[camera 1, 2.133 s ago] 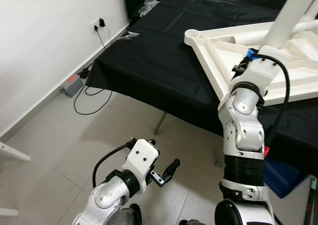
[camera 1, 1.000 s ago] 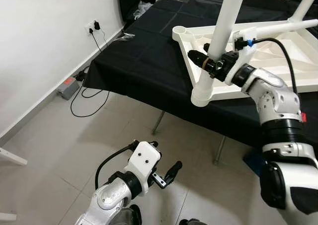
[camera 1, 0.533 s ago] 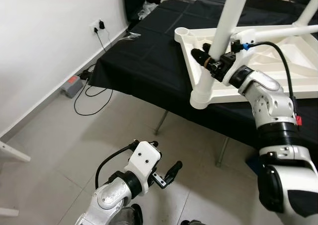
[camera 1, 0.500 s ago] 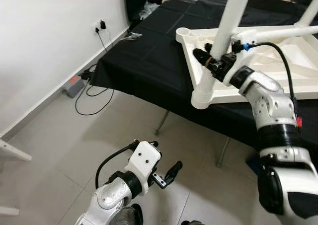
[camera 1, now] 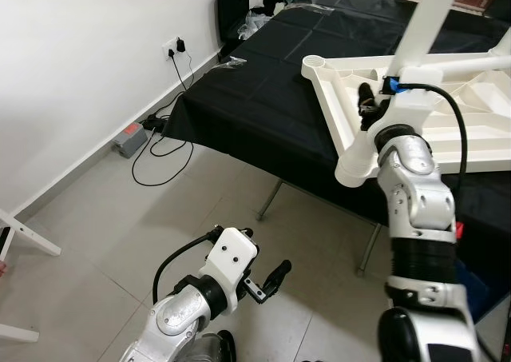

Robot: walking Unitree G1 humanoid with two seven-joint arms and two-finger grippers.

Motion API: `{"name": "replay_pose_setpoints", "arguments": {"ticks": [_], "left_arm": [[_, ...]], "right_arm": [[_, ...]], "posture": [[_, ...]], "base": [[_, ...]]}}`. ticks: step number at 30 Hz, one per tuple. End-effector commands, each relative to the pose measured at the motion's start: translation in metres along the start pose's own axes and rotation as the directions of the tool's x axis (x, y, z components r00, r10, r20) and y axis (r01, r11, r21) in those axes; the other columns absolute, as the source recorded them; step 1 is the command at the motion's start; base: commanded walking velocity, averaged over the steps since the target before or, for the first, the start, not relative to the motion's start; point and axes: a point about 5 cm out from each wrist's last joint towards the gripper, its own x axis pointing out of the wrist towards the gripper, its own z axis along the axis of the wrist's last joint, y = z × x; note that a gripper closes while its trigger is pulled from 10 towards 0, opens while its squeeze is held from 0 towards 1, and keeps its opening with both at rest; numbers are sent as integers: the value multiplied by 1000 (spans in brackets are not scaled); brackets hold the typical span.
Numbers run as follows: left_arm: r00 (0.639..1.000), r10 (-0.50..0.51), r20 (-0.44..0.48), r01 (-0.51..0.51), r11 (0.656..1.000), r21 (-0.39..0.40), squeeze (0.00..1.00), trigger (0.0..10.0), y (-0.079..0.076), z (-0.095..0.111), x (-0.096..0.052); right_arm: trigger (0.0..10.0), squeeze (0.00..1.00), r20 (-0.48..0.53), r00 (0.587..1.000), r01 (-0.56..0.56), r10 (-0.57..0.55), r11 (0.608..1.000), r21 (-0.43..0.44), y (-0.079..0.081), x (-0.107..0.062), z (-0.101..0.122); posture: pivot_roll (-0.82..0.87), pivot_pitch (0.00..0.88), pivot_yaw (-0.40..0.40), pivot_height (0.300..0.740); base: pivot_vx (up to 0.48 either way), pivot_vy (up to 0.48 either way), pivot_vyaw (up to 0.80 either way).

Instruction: Building children table

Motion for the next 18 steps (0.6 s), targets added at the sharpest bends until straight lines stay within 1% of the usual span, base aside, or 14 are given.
{"name": "replay_pose_setpoints", "arguments": {"ticks": [1,2,3,5,9,11,12,13,14,15,17,18], "left_arm": [[1000,-4,-10,4,1000,2,0,10000,-1,-3,-1],[1000,-4,-10,4,1000,2,0,10000,-1,-3,-1],[1000,-4,-11,4,1000,4,0,10000,-1,-3,0],[1000,-3,-11,3,1000,6,0,10000,-1,-3,0],[1000,-2,-11,2,1000,11,0,10000,-1,-3,0],[1000,-2,-11,2,1000,11,0,10000,-1,-3,0],[1000,-2,-12,2,1000,12,0,10000,-1,-3,0],[1000,0,-12,0,1000,12,0,10000,-1,-3,0],[1000,0,-12,0,1000,12,0,10000,-1,-3,0],[1000,1,-12,0,1000,10,0,10000,-1,-3,-1],[1000,1,-12,0,1000,10,0,10000,-1,-3,-1],[1000,0,-13,0,1000,9,0,10000,-1,-3,-1]], "right_arm": [[0,0,-40,987,155,-155,988,-17,-17,-2,-8],[0,0,-40,987,155,-155,988,-17,-17,-2,-8],[0,0,-33,972,233,-233,972,11,-15,-1,-7],[0,0,-69,944,327,-323,943,62,-6,1,-9],[0,0,-94,921,386,-379,919,80,0,1,-9],[0,0,-94,921,386,-379,919,80,0,1,-9],[0,0,-99,914,402,-394,912,82,1,1,-9],[3412,0,-129,901,428,-414,896,116,6,1,-9],[3412,0,-129,901,428,-414,896,116,6,1,-9],[10000,0,-148,921,380,-359,913,151,15,3,-9],[10000,0,-148,921,380,-359,913,151,15,3,-9],[10000,0,-151,942,321,-298,933,162,23,3,-9]], "posture": [[148,195,-19,740],[148,195,-19,740],[151,196,-21,740],[150,197,-21,740],[156,196,-25,740],[156,196,-25,740],[156,196,-25,740],[156,196,-24,740],[156,196,-24,740],[157,195,-25,740],[157,195,-25,740],[154,192,-23,740]], "base": [[0,0,0],[0,0,0],[0,0,0],[0,0,0],[0,0,0],[0,0,0],[0,0,0],[0,0,0],[0,0,0],[0,0,0],[0,0,0],[0,0,0]]}}
